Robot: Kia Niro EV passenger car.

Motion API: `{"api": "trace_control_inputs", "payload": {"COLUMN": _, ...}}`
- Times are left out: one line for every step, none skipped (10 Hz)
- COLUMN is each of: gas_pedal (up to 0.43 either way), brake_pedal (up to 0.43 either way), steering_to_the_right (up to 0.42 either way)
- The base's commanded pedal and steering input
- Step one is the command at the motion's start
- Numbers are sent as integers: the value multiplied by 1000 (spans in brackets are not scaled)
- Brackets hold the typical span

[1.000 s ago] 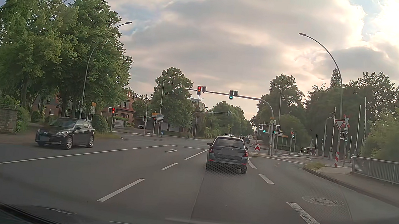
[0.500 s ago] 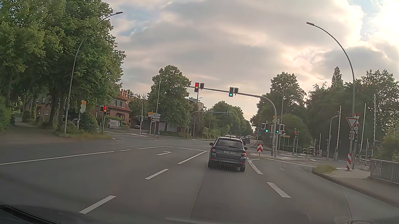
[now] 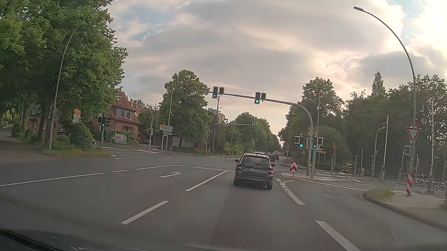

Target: Follow the waypoints while adhering to traffic rules and regulations

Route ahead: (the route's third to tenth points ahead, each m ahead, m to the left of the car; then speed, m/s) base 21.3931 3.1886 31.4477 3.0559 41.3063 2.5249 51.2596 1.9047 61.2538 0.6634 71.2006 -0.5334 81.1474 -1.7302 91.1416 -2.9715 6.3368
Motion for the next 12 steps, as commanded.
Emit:
{"api": "trace_control_inputs", "payload": {"gas_pedal": 358, "brake_pedal": 0, "steering_to_the_right": 17}}
{"api": "trace_control_inputs", "payload": {"gas_pedal": 358, "brake_pedal": 0, "steering_to_the_right": 17}}
{"api": "trace_control_inputs", "payload": {"gas_pedal": 358, "brake_pedal": 0, "steering_to_the_right": 16}}
{"api": "trace_control_inputs", "payload": {"gas_pedal": 358, "brake_pedal": 0, "steering_to_the_right": 17}}
{"api": "trace_control_inputs", "payload": {"gas_pedal": 358, "brake_pedal": 0, "steering_to_the_right": 17}}
{"api": "trace_control_inputs", "payload": {"gas_pedal": 358, "brake_pedal": 0, "steering_to_the_right": 17}}
{"api": "trace_control_inputs", "payload": {"gas_pedal": 358, "brake_pedal": 0, "steering_to_the_right": 17}}
{"api": "trace_control_inputs", "payload": {"gas_pedal": 358, "brake_pedal": 0, "steering_to_the_right": 16}}
{"api": "trace_control_inputs", "payload": {"gas_pedal": 358, "brake_pedal": 0, "steering_to_the_right": 16}}
{"api": "trace_control_inputs", "payload": {"gas_pedal": 358, "brake_pedal": 0, "steering_to_the_right": 16}}
{"api": "trace_control_inputs", "payload": {"gas_pedal": 358, "brake_pedal": 0, "steering_to_the_right": 16}}
{"api": "trace_control_inputs", "payload": {"gas_pedal": 350, "brake_pedal": 0, "steering_to_the_right": 14}}
